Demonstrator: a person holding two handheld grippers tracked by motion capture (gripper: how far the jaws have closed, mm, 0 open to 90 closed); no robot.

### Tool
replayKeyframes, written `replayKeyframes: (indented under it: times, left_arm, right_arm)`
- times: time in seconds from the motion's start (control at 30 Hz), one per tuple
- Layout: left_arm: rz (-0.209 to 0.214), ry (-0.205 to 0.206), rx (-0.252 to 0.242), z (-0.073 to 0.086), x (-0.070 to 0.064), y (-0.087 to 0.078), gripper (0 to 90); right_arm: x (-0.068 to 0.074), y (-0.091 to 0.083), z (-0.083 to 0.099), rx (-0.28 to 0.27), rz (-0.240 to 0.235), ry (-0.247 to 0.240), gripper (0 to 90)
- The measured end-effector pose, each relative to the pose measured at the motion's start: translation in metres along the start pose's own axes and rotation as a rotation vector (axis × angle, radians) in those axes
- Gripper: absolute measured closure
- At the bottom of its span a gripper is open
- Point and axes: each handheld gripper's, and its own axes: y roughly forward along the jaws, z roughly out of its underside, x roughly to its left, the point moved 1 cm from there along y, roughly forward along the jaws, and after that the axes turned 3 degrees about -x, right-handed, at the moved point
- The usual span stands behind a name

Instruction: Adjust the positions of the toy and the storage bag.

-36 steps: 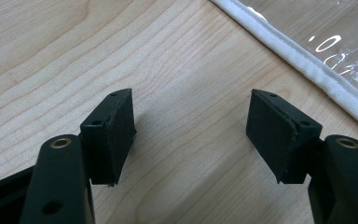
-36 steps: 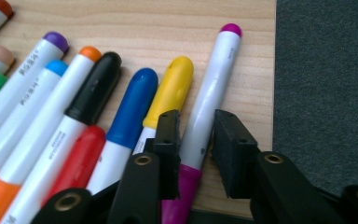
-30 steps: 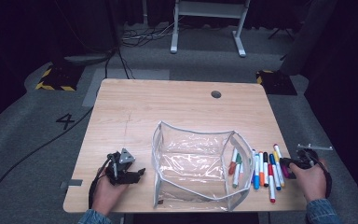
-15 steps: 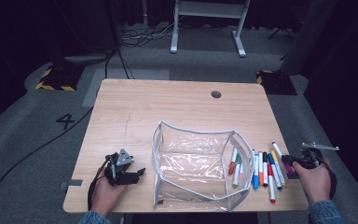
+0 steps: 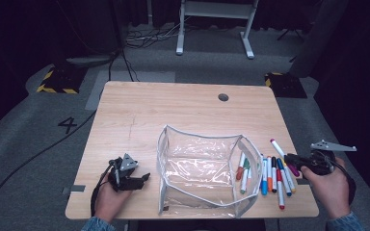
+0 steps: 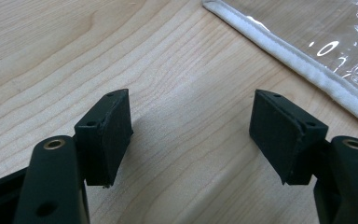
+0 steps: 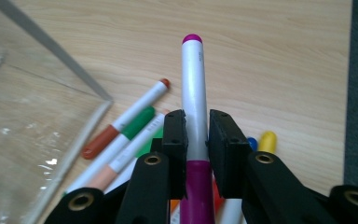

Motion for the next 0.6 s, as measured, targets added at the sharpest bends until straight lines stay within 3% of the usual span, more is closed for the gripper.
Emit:
replayKeyframes:
  times: [0.47,0.6]
  left_arm:
    - [-0.002,-0.001,-0.002,0.000,0.001,0.000,30.3]
    - [-0.003,0.000,-0.004,0.001,0.000,0.000,30.3]
  right_arm:
    - [0.055,-0.044,-0.052,-0.090,-0.136,-0.111,77.3]
    - [0.080,-0.055,-0.071,-0.115,-0.211,-0.172,77.3]
